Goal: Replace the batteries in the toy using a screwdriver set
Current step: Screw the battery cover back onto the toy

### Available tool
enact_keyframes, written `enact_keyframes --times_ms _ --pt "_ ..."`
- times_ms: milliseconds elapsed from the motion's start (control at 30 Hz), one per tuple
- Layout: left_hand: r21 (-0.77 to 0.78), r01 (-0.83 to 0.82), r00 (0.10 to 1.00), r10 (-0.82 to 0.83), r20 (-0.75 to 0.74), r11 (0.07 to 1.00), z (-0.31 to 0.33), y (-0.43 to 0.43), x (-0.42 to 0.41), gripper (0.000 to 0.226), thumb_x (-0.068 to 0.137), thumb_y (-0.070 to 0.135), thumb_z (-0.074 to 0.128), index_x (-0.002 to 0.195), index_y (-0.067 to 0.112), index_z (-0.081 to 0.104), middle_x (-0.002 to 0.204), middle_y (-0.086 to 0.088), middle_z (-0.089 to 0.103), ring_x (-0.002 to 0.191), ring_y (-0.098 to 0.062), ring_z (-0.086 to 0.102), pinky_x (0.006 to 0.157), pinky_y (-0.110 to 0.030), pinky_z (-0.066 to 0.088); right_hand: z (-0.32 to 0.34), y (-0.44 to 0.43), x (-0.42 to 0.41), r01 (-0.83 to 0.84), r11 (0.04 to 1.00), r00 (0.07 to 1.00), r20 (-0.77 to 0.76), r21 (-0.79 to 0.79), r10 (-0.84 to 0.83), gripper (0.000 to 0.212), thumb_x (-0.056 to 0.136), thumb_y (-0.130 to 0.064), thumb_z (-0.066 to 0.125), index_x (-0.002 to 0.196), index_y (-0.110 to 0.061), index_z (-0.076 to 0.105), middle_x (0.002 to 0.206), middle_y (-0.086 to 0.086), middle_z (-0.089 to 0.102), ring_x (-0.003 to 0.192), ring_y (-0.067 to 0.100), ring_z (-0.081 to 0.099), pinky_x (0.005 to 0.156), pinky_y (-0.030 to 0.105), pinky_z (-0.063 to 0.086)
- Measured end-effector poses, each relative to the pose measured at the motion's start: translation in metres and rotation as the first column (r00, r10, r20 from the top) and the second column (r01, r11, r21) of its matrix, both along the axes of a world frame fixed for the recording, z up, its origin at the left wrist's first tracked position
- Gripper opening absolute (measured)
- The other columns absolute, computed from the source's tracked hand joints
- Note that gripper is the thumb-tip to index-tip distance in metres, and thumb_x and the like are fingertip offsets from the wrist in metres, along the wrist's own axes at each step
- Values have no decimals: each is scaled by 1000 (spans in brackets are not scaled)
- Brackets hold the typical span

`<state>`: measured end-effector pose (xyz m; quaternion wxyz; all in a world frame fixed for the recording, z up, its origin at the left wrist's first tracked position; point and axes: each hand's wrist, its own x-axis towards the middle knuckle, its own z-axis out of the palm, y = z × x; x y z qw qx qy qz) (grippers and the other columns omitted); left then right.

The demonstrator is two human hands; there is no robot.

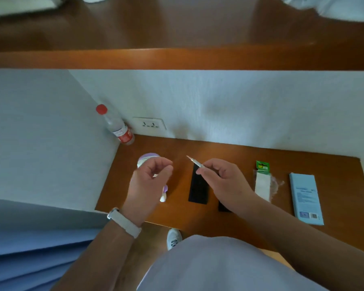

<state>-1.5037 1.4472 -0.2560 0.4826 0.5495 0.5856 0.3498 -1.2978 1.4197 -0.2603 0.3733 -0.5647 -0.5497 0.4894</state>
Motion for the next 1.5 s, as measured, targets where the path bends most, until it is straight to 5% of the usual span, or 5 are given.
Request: enact_keyframes --times_ms 300,633,933,1133,1500 --pt "-14 -274 903 252 -348 962 -63 14 -86 12 98 36 60 109 35 55 98 18 61 96 -11 61 67 -16 44 -11 23 -47 7 981 993 -117 -193 -30 23 79 -56 52 86 -41 68 51 -13 47 42 2 40 40 14 30" --pt "-521 -117 972 204 113 846 -107 30 -105 61 88 57 68 137 30 43 128 6 61 120 -14 58 99 -39 46 -25 69 -91 93 915 959 -212 -393 -189 16 98 -21 58 87 -15 68 44 -9 38 39 8 28 39 20 28" --pt "-570 143 950 50 309 809 -125 46 -105 58 78 46 71 131 35 50 127 7 66 116 -13 64 82 -27 56 -60 88 -123 77 903 921 -317 -423 -228 16 93 -20 60 80 -11 66 54 -5 47 45 9 39 48 22 34" --pt "-560 164 902 107 419 812 -137 53 -104 52 94 13 64 141 28 46 138 -10 60 127 -32 58 109 -56 45 -82 87 -130 91 904 844 -449 -417 -292 22 86 -28 57 71 -21 72 61 -3 48 49 11 39 50 25 30" --pt "-517 238 895 21 445 822 -139 61 -105 64 86 22 74 144 20 47 135 -14 62 124 -34 61 103 -55 50 -88 85 -130 120 910 813 -486 -396 -319 20 73 -32 61 71 -14 69 49 0 39 40 13 34 44 24 33"
